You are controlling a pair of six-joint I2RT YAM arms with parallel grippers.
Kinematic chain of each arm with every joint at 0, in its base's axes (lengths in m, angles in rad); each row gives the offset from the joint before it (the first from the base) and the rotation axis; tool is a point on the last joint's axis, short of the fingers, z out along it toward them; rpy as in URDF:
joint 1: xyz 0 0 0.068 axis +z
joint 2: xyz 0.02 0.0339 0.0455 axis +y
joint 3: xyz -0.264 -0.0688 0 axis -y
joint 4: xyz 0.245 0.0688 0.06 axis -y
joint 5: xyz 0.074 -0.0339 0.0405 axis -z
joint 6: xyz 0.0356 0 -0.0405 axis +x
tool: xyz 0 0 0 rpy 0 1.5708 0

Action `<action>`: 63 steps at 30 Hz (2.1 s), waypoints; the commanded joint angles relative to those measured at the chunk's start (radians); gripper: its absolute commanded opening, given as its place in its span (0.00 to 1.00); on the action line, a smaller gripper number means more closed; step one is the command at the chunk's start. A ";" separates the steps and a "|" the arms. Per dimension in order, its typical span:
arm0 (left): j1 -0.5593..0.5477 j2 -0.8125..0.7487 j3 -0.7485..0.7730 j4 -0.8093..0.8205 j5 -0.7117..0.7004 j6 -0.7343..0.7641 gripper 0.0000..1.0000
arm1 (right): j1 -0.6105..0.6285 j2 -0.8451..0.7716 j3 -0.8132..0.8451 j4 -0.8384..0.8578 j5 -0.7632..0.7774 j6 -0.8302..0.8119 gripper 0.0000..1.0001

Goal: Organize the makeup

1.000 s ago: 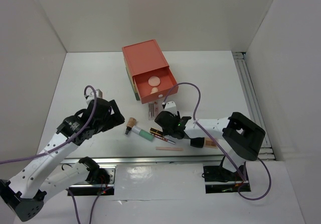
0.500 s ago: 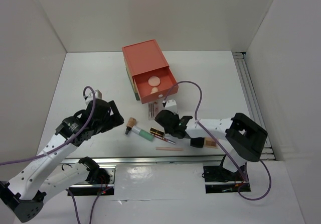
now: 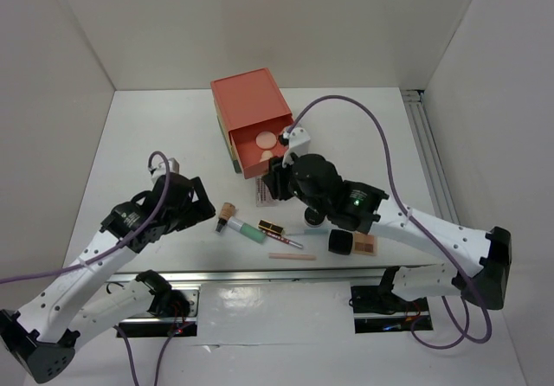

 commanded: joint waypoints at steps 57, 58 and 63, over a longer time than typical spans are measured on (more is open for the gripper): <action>-0.468 1.035 0.176 0.608 -0.641 -0.250 1.00 | -0.328 -0.046 0.053 0.005 -0.028 -0.114 1.00; -0.451 1.013 0.153 0.665 -0.625 -0.176 1.00 | -0.328 -0.046 0.053 0.005 -0.028 -0.114 1.00; -0.428 0.990 0.080 0.863 -0.609 -0.048 1.00 | -0.337 -0.055 0.053 0.005 -0.028 -0.114 1.00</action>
